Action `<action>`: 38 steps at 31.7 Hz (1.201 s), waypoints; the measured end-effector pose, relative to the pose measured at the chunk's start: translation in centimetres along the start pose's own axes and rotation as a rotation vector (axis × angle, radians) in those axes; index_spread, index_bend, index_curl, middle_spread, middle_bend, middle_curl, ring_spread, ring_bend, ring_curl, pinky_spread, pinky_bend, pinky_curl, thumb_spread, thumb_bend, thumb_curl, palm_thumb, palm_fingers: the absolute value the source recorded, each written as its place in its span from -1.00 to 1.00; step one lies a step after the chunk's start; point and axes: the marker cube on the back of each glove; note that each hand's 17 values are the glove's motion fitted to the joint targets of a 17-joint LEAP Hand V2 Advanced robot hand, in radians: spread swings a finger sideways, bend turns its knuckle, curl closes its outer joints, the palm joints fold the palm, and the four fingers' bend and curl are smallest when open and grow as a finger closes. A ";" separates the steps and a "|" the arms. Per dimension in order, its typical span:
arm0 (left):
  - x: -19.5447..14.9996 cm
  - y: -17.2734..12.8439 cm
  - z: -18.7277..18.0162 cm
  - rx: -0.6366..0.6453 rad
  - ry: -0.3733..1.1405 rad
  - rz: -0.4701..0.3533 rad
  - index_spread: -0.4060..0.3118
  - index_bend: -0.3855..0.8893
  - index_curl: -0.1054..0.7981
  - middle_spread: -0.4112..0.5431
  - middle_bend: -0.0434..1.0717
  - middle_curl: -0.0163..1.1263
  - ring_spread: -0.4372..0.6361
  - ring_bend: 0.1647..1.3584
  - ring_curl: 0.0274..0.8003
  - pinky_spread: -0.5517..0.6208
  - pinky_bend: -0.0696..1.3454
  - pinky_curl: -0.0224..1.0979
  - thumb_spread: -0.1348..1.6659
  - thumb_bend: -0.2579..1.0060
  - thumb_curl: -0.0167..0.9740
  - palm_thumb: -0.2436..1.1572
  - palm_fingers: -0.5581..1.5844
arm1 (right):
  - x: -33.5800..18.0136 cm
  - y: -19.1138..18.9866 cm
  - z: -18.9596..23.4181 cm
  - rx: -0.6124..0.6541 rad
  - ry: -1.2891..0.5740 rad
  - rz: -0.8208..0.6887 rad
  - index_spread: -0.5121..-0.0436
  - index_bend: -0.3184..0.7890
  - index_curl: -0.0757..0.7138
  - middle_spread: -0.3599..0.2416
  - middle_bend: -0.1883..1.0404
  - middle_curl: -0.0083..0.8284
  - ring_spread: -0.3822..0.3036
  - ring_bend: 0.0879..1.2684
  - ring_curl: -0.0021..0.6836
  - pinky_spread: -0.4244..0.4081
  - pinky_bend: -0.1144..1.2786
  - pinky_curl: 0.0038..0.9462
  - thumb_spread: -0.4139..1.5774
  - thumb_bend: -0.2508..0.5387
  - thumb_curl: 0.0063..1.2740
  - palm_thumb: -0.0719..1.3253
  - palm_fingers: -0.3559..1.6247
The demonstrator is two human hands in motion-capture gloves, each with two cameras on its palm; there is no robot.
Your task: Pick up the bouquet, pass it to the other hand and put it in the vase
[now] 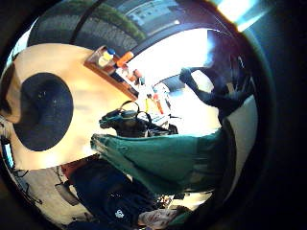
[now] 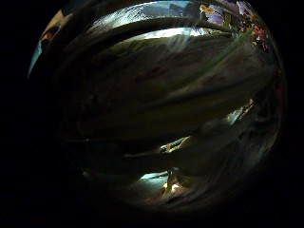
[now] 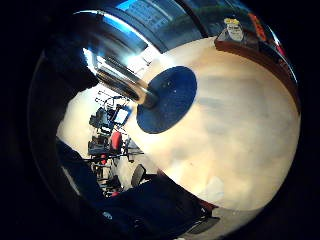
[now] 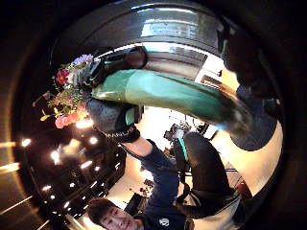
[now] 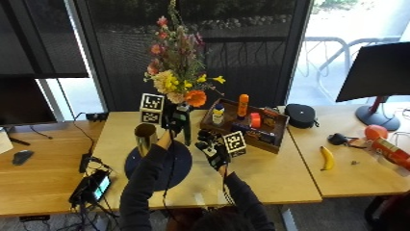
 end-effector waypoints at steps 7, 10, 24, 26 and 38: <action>5.0 -0.7 -4.0 0.133 -0.037 0.025 -0.76 0.35 0.43 -0.83 0.37 0.06 -0.82 0.07 0.14 -0.65 -0.23 -0.15 0.53 -0.61 -0.22 0.34 0.72 | 0.7 -1.5 -2.3 0.017 0.020 0.030 -0.19 -0.32 0.27 -0.51 -0.27 0.03 -0.51 -0.15 0.25 -0.25 0.18 -0.04 0.41 -0.47 -0.32 0.05 -0.09; 6.5 -1.1 -5.5 0.190 -0.058 0.035 -0.76 0.34 0.46 -0.84 0.37 0.07 -0.82 0.07 0.15 -0.66 -0.23 -0.14 0.53 -0.61 -0.23 0.34 0.72 | 1.2 -2.3 -3.3 0.019 0.011 0.045 -0.28 -0.34 0.13 -0.56 -0.34 -0.02 -0.47 -0.19 0.17 -0.12 0.19 -0.08 0.43 -0.47 -0.34 0.01 -0.14; 9.9 -3.9 -11.2 0.347 -0.075 0.052 -0.78 0.30 0.56 -0.86 0.37 0.11 -0.83 0.05 0.18 -0.67 -0.23 -0.11 0.54 -0.61 -0.22 0.36 0.71 | 1.0 -4.0 -5.6 0.085 0.003 0.119 -0.40 -0.37 -0.30 -0.40 -0.43 -0.16 -0.27 -0.13 0.08 0.27 0.38 -0.12 0.49 -0.44 -0.39 -0.11 -0.41; 10.0 -4.3 -12.0 0.366 -0.089 0.061 -0.79 0.30 0.57 -0.86 0.36 0.11 -0.83 0.05 0.18 -0.67 -0.23 -0.10 0.54 -0.61 -0.22 0.36 0.71 | 1.2 -4.0 -5.8 0.086 0.003 0.132 -0.39 -0.34 -0.33 -0.38 -0.42 -0.17 -0.25 -0.11 0.08 0.29 0.40 -0.12 0.49 -0.44 -0.40 -0.11 -0.42; 8.6 -6.4 -16.8 0.453 -0.132 0.036 -0.80 0.26 0.64 -0.86 0.35 0.13 -0.83 0.04 0.19 -0.67 -0.23 -0.09 0.54 -0.61 -0.22 0.36 0.71 | 4.6 -4.1 -6.2 0.087 0.014 0.178 -0.39 -0.27 -0.42 -0.25 -0.38 -0.18 -0.20 -0.08 0.04 0.36 0.41 -0.18 0.50 -0.43 -0.41 -0.13 -0.43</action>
